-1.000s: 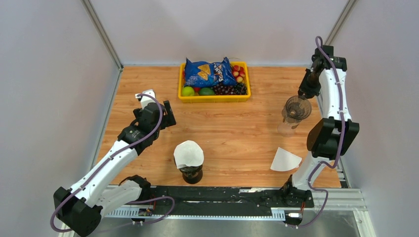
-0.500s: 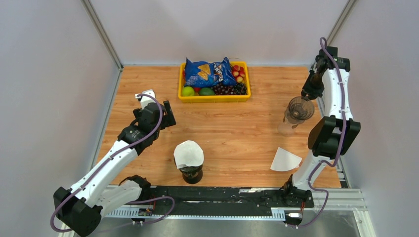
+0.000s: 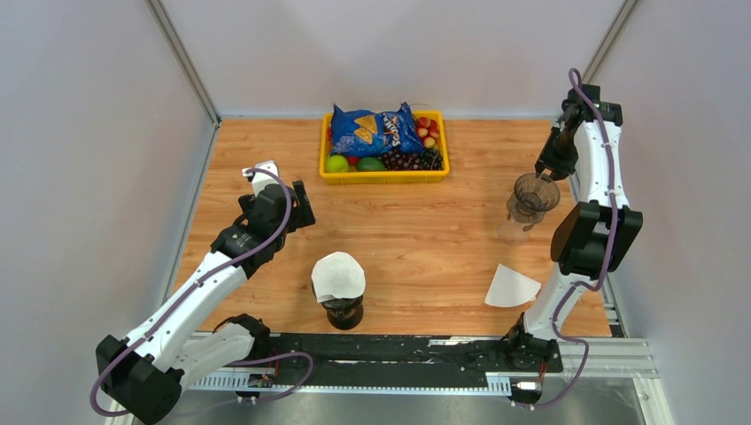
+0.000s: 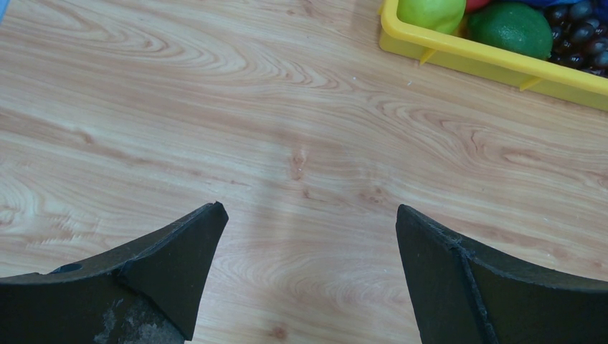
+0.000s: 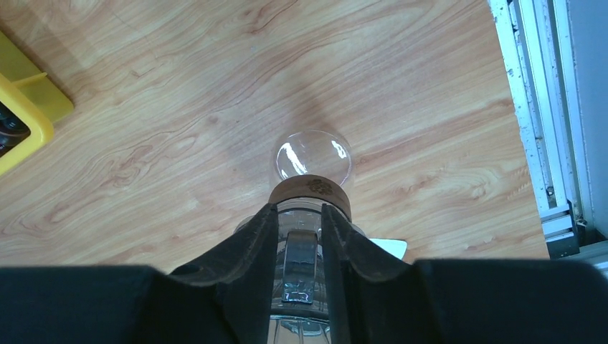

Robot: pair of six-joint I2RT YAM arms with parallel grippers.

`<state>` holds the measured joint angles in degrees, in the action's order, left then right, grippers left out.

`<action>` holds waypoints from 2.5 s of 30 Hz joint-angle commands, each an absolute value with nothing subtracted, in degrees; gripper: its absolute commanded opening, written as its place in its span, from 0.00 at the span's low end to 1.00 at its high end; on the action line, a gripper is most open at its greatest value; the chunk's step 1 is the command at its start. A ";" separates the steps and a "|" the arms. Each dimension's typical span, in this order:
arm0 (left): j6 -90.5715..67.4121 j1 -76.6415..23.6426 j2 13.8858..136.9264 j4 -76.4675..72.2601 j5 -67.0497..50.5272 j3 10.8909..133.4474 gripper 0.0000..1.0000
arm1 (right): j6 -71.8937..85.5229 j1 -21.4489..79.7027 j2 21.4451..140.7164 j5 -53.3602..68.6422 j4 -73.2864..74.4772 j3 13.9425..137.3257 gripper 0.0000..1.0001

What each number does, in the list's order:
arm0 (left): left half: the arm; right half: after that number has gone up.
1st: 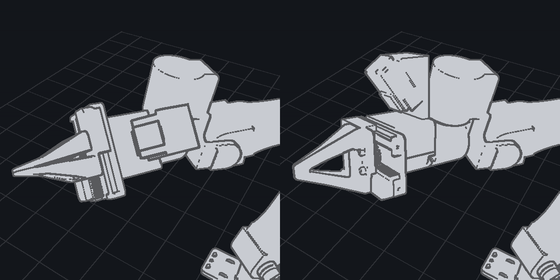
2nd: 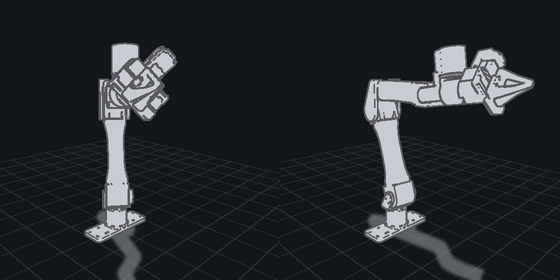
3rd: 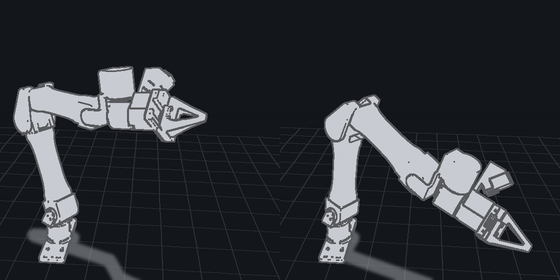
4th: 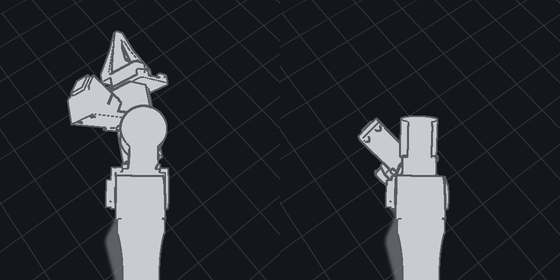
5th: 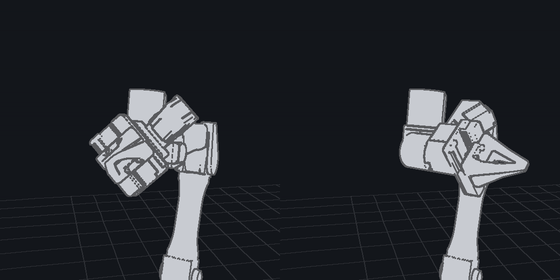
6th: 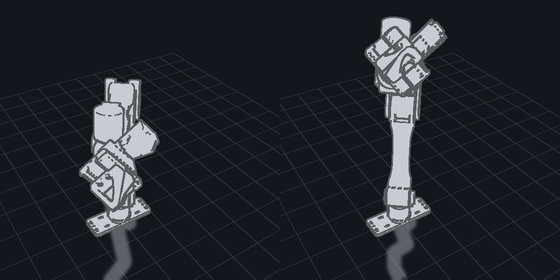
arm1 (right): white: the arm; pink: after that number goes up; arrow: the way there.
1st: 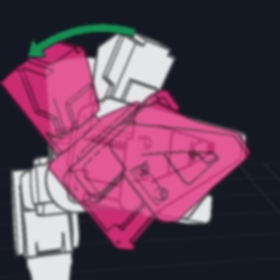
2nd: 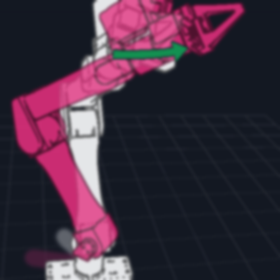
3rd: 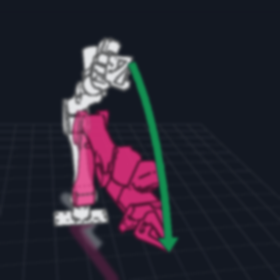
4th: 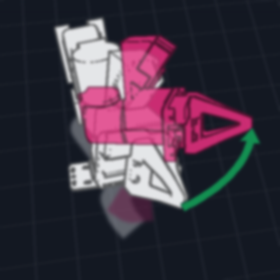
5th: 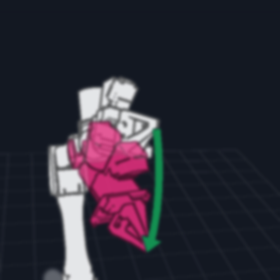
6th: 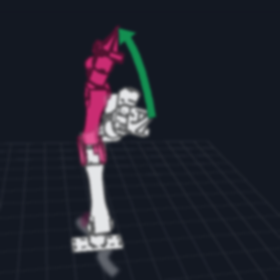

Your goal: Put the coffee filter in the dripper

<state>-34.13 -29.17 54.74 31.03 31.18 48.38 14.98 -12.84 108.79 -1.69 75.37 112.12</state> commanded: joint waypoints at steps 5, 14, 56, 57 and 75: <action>-33.17 -28.84 53.61 30.74 31.77 48.87 1.00 | 16.12 -12.99 108.82 -3.61 75.48 116.14 0.41; -33.05 -28.84 53.61 30.65 31.55 48.86 1.00 | 16.39 -13.04 106.70 -4.86 75.05 119.85 0.72; -34.89 -28.91 51.71 31.90 33.22 48.60 1.00 | 58.56 45.80 67.10 -18.15 53.23 41.17 1.00; -34.89 -28.85 51.51 31.79 33.18 48.60 1.00 | 60.59 45.76 65.02 -18.20 51.78 39.00 1.00; -34.88 -28.93 51.24 31.19 32.00 48.36 1.00 | 65.18 32.28 46.78 -22.38 47.62 24.64 0.95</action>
